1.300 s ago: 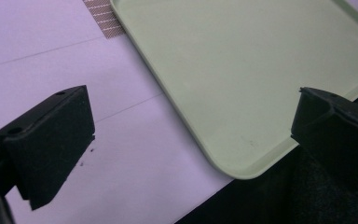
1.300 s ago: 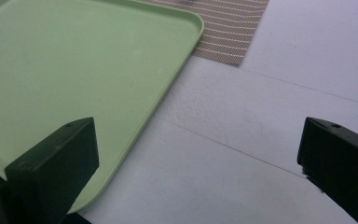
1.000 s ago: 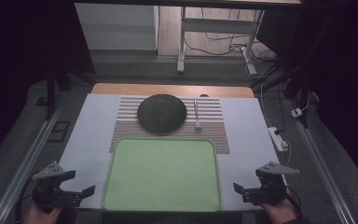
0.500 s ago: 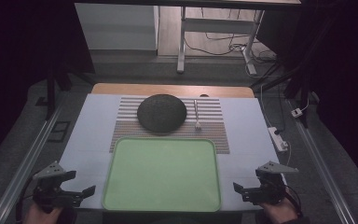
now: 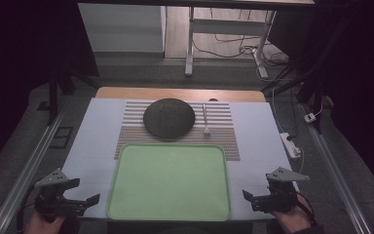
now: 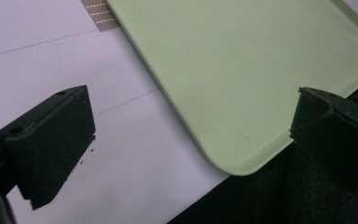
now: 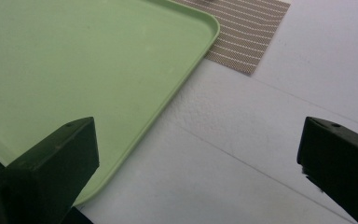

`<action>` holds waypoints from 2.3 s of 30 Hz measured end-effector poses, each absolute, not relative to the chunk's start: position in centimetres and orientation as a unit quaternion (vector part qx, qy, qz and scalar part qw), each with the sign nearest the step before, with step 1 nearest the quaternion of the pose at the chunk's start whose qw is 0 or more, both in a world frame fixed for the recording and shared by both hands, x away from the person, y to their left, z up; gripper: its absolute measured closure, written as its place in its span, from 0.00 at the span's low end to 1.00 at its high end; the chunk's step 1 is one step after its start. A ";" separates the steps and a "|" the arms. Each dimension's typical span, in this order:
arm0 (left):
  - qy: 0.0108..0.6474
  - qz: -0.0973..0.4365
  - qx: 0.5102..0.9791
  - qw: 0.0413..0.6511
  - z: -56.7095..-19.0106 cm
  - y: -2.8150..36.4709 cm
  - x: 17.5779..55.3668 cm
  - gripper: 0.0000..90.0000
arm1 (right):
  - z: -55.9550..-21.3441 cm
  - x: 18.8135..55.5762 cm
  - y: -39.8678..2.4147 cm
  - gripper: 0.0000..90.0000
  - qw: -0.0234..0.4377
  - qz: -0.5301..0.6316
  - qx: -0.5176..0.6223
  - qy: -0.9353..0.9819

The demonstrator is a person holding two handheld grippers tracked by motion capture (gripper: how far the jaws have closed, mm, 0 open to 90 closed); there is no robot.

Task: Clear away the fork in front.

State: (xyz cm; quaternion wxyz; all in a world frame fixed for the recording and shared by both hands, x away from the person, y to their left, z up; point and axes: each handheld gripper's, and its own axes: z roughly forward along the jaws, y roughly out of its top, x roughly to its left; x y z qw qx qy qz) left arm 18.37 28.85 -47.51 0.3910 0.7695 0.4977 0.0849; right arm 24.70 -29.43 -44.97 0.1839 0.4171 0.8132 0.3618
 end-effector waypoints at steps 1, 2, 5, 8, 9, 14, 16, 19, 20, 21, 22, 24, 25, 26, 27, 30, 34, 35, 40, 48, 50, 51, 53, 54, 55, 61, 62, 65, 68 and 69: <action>0.498 0.085 0.769 0.391 -47.5 28.8 18.4 0.00 | -45.0 24.8 -29.4 0.00 0.183 0.365 0.416 0.813; 0.498 0.085 0.769 0.391 -47.5 28.8 18.4 0.00 | -45.0 24.8 -29.4 0.00 0.183 0.365 0.416 0.813; 0.498 0.085 0.769 0.391 -47.5 28.8 18.4 0.00 | -45.0 25.2 -29.2 0.00 0.182 0.367 0.410 0.815; 0.498 0.083 0.769 0.392 -47.5 28.9 18.4 0.00 | -45.1 25.6 -29.0 0.00 0.182 0.367 0.408 0.816; 0.498 0.083 0.769 0.392 -47.5 28.9 18.4 0.00 | -45.1 25.6 -29.0 0.00 0.182 0.367 0.408 0.816; 0.498 0.083 0.768 0.393 -47.5 28.9 18.4 0.00 | -45.2 26.0 -28.7 0.00 0.183 0.367 0.406 0.817; 0.498 0.082 0.768 0.394 -47.5 28.9 18.4 0.00 | -45.3 26.2 -28.5 0.00 0.180 0.367 0.404 0.818; 0.498 0.080 0.768 0.394 -47.5 28.9 18.4 0.00 | -45.4 26.5 -28.3 0.00 0.180 0.366 0.399 0.821; 0.498 0.080 0.768 0.395 -47.5 28.9 18.4 0.00 | -45.4 26.7 -28.0 0.00 0.178 0.365 0.395 0.824; 0.498 0.080 0.768 0.395 -47.5 29.0 18.4 0.00 | -45.3 26.8 -27.9 0.00 0.175 0.365 0.396 0.825; 0.498 0.079 0.768 0.395 -47.5 29.0 18.4 0.00 | -45.3 26.9 -27.8 0.00 0.167 0.366 0.395 0.826; 0.499 0.078 0.768 0.395 -47.6 29.0 18.5 0.00 | -45.3 27.0 -27.6 0.00 0.161 0.370 0.393 0.826; 0.498 0.078 0.768 0.395 -47.6 29.0 18.5 0.00 | -45.3 27.2 -27.2 0.00 0.158 0.369 0.389 0.829; 0.499 0.077 0.767 0.395 -47.6 29.0 18.5 0.00 | -45.3 27.2 -27.2 0.00 0.158 0.369 0.389 0.829; 0.499 0.077 0.767 0.395 -47.6 29.0 18.5 0.00 | -45.3 27.3 -27.1 0.00 0.159 0.367 0.386 0.831; 0.499 0.077 0.768 0.395 -47.6 29.0 18.5 0.00 | -45.3 27.7 -26.7 0.00 0.154 0.369 0.384 0.832; 0.499 0.077 0.768 0.394 -47.6 29.0 18.5 0.00 | -45.3 28.3 -26.2 0.00 0.156 0.369 0.381 0.833; 0.499 0.077 0.768 0.394 -47.6 29.0 18.5 0.00 | -45.4 28.6 -26.1 0.00 0.156 0.368 0.379 0.835; 0.498 0.075 0.768 0.395 -47.6 29.0 18.5 0.00 | -45.7 29.7 -25.4 0.00 0.157 0.358 0.374 0.841; 0.498 0.074 0.768 0.395 -47.6 29.0 18.5 0.00 | -46.2 31.7 -24.1 0.00 0.176 0.336 0.359 0.853; 0.498 0.075 0.769 0.394 -47.6 29.0 18.5 0.00 | -46.2 32.2 -23.9 0.00 0.180 0.334 0.356 0.854; 0.498 0.075 0.769 0.394 -47.6 29.0 18.5 0.00 | -46.2 32.4 -23.8 0.00 0.182 0.332 0.353 0.855; 0.498 0.075 0.769 0.393 -47.6 29.0 18.5 0.00 | -46.2 32.8 -23.6 0.00 0.185 0.328 0.355 0.856; 0.498 0.075 0.769 0.393 -47.6 29.0 18.5 0.00 | -46.3 33.1 -23.5 0.00 0.186 0.326 0.353 0.857; 0.498 0.075 0.769 0.393 -47.6 29.0 18.5 0.00 | -46.3 33.1 -23.5 0.00 0.186 0.326 0.353 0.857; 0.498 0.074 0.770 0.393 -47.6 28.9 18.6 0.00 | -46.8 34.8 -22.7 0.00 0.173 0.321 0.362 0.858; 0.498 0.074 0.770 0.393 -47.6 28.9 18.6 0.00 | -46.9 35.0 -22.6 0.00 0.173 0.321 0.363 0.858; 0.498 0.073 0.770 0.393 -47.6 28.9 18.6 0.00 | -47.1 35.5 -22.4 0.00 0.167 0.323 0.370 0.855; 0.497 0.073 0.771 0.392 -47.6 28.9 18.6 0.00 | -47.3 36.3 -21.9 0.00 0.163 0.326 0.380 0.850; 0.497 0.073 0.771 0.392 -47.6 28.9 18.6 0.00 | -47.5 36.8 -21.6 0.00 0.159 0.329 0.385 0.847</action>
